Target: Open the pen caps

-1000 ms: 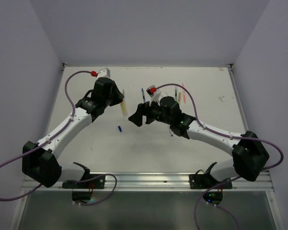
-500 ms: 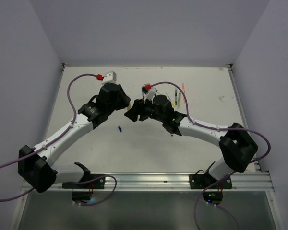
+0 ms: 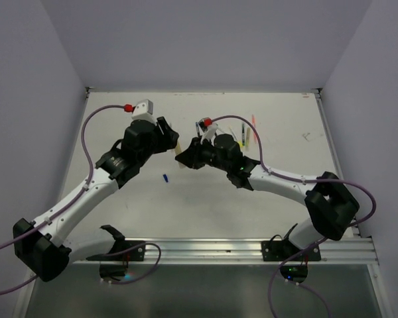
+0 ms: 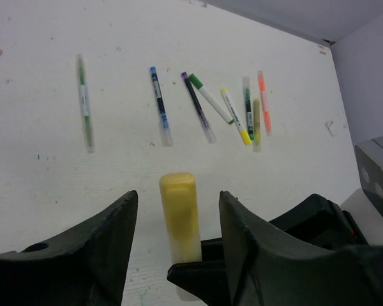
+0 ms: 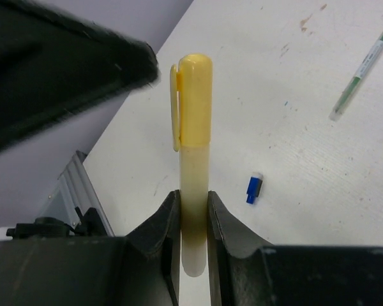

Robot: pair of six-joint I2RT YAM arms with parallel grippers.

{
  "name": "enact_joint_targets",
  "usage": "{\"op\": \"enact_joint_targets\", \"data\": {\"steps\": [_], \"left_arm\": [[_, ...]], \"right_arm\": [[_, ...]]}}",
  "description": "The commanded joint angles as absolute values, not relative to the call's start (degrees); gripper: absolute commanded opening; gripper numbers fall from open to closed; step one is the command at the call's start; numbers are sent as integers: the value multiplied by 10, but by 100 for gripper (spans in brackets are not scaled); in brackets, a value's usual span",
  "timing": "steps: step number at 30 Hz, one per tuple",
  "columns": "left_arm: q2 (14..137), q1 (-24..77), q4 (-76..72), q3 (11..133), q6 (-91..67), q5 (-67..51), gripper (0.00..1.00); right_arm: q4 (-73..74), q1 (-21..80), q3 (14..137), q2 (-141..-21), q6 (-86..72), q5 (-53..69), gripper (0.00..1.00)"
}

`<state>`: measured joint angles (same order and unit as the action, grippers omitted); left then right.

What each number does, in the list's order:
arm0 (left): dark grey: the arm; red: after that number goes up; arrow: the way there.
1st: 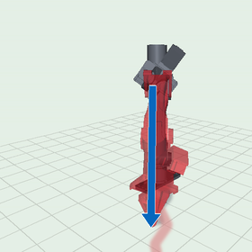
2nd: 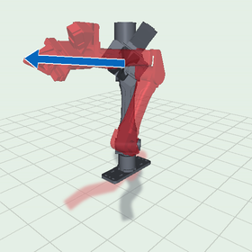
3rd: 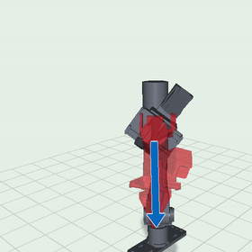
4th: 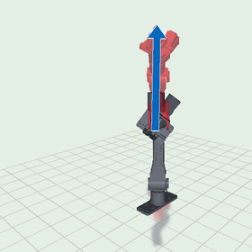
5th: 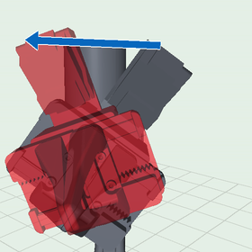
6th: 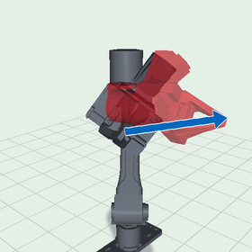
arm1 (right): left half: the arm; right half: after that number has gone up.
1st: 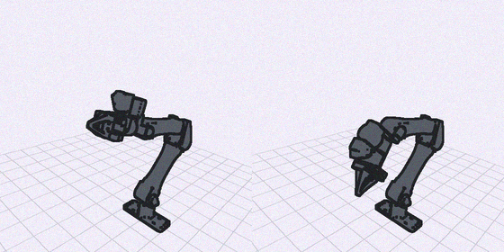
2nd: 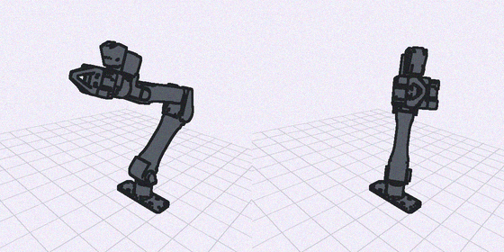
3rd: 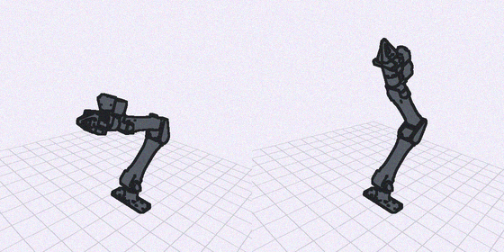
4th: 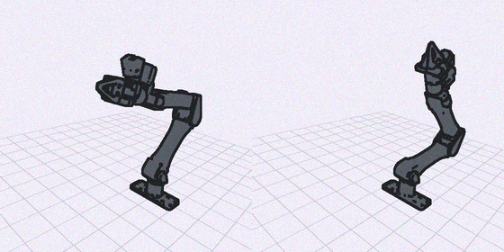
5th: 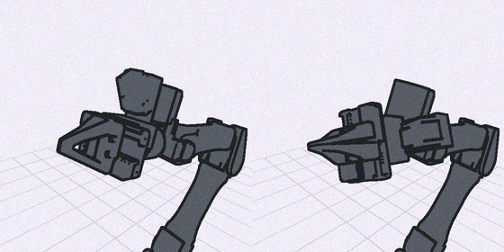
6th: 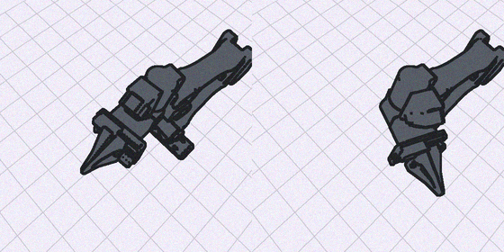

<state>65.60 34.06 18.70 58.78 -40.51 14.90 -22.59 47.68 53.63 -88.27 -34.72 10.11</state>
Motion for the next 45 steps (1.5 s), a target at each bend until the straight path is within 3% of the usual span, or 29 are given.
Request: {"op": "enact_joint_targets", "data": {"steps": [1, 7, 14, 17, 26, 39, 45], "left_arm": [[611, 312, 108, 565, -350, 114, 61], [534, 179, -39, 474, -325, -134, 84], [557, 107, -225, 408, -392, -443, 86], [562, 101, -322, 377, -438, -491, 85], [600, 105, -495, 346, -544, -520, 75], [624, 202, -467, 378, -492, -430, 59], [618, 206, -475, 374, -494, -415, 35]], "right_arm": [[-250, 472, 513, -839, -343, 120, 0], [-277, 446, 489, -794, -349, 198, 0], [-343, 399, 480, -773, -373, 342, 0], [-392, 373, 464, -770, -403, 377, 0], [-420, 372, 475, -778, -405, 439, 0], [-453, 384, 484, -804, -424, 465, 0], [-458, 385, 480, -805, -425, 462, 0]]}}
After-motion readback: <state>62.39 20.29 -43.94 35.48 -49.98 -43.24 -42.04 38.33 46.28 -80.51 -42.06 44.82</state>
